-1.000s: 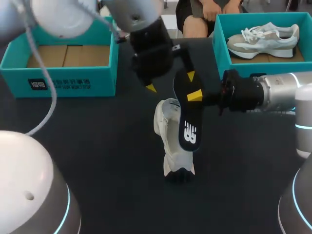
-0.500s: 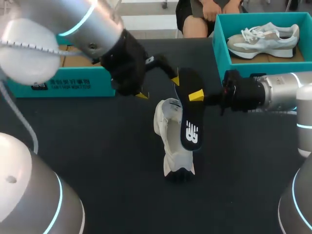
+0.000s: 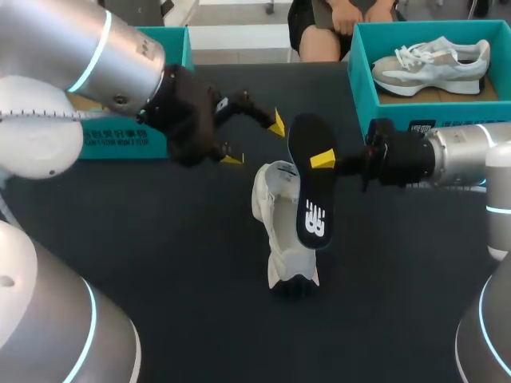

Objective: Take the shoe out of the shoebox, open the shoe tongue, remove and reinsert the insole, then place the shoe into the shoebox

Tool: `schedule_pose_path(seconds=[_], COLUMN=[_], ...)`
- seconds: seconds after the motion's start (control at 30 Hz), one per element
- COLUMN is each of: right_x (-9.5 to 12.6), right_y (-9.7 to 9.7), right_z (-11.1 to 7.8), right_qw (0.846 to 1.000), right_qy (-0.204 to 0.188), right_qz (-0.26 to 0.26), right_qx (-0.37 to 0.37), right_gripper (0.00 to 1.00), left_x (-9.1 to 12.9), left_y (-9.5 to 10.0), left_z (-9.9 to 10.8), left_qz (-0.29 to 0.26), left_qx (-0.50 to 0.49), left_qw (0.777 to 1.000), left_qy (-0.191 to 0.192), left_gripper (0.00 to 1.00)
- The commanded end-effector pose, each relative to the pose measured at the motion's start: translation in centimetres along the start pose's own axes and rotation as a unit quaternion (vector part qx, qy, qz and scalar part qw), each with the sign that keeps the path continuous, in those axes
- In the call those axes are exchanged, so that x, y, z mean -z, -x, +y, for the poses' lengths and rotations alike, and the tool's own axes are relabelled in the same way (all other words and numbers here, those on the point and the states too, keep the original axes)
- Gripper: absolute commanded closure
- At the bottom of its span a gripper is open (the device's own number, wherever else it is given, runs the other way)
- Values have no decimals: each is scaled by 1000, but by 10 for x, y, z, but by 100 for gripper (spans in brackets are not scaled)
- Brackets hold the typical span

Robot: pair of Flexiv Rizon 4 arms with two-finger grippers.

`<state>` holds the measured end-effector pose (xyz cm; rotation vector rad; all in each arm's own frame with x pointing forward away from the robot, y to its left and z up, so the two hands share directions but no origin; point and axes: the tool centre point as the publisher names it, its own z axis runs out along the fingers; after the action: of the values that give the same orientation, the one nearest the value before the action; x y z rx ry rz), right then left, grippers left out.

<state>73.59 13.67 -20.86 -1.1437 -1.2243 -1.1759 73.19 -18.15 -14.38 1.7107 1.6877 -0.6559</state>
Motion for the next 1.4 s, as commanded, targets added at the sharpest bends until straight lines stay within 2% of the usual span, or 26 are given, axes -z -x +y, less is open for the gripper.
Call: schedule_pose_path(seconds=[0.03, 0.23, 0.47, 0.63, 0.77, 0.83, 0.87, 0.97, 1.1, 1.27, 1.4], right_x=[0, -2, -7, -11, -14, -15, -15, -18, -20, -23, -25], right_y=[0, -2, -2, -5, -6, -6, -7, -9, -9, -8, -8], right_z=[-1, 0, 2, 1, 1, 0, 0, -1, -3, -3, -3], right_qw=[1000, 1000, 1000, 1000, 1000, 1000, 1000, 1000, 1000, 1000, 1000], right_qy=[2, 2, -3, -4, -4, -3, -3, -2, -1, -1, 0], right_qz=[-1, -1, 2, 3, 3, 4, 3, 3, 3, 4, 5], right_qx=[1, 1, -1, -4, -4, -4, -4, -3, -4, -4, -2], right_gripper=[100, 100, 100, 100, 100, 100, 100, 100, 100, 100, 100], left_x=[-5, -13, -29, -42, -54, -58, -61, -67, -74, -82, -89], left_y=[-12, -19, -26, -32, -34, -32, -31, -29, -23, -12, -7], left_z=[1, 11, 22, 31, 36, 38, 39, 42, 45, 47, 47], left_qz=[-120, -190, -234, -244, -242, -252, -253, -255, -262, -277, -280], left_qx=[24, 32, 41, 45, 53, 59, 53, 53, 54, 58, 61], left_qw=[992, 981, 971, 967, 968, 964, 964, 964, 962, 958, 957], left_qy=[-5, 15, 37, 47, 47, 51, 53, 53, 55, 52, 50], left_gripper=[0, 0, 0, 1, 24, 28, 38, 49, 47, 53, 52])
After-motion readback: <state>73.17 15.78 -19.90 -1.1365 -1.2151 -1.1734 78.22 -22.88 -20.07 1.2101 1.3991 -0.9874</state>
